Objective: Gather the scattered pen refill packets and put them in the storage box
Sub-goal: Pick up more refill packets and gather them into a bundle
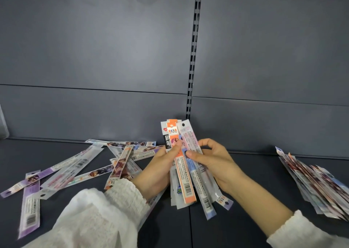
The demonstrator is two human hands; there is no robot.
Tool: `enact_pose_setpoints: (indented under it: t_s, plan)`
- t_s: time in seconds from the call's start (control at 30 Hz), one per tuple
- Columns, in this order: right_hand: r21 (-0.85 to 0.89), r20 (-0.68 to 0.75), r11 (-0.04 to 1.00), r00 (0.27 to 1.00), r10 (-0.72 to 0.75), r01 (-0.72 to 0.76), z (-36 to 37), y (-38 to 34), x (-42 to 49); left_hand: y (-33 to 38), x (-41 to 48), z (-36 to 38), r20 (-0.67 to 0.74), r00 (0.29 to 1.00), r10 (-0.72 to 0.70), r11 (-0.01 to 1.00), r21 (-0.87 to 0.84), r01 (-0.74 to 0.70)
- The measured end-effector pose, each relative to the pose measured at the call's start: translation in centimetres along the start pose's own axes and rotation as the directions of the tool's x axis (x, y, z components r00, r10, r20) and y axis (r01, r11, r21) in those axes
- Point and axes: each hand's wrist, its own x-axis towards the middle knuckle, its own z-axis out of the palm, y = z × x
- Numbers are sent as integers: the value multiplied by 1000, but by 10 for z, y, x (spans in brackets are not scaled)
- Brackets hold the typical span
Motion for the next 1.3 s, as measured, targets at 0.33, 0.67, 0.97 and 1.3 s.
enact_pose_setpoints:
  t_s: [0.33,0.67,0.97,1.3]
  plan:
    - [4,59,999,997,47,-48,1,1,-1,1,5,-8,-94,994,60,997,-38,-64]
    - [37,-23,999,999,-22,23,10,7,-3,1,-1,1,-25,995,97,995,8,-96]
    - [-249,-30,928,956,-292,276,13,7,-6,0,3,3,-6,995,104,989,-105,-104]
    - [-835,89,549,992,86,28,-40,10,10,24,10,-38,-191,975,115,956,-246,-160]
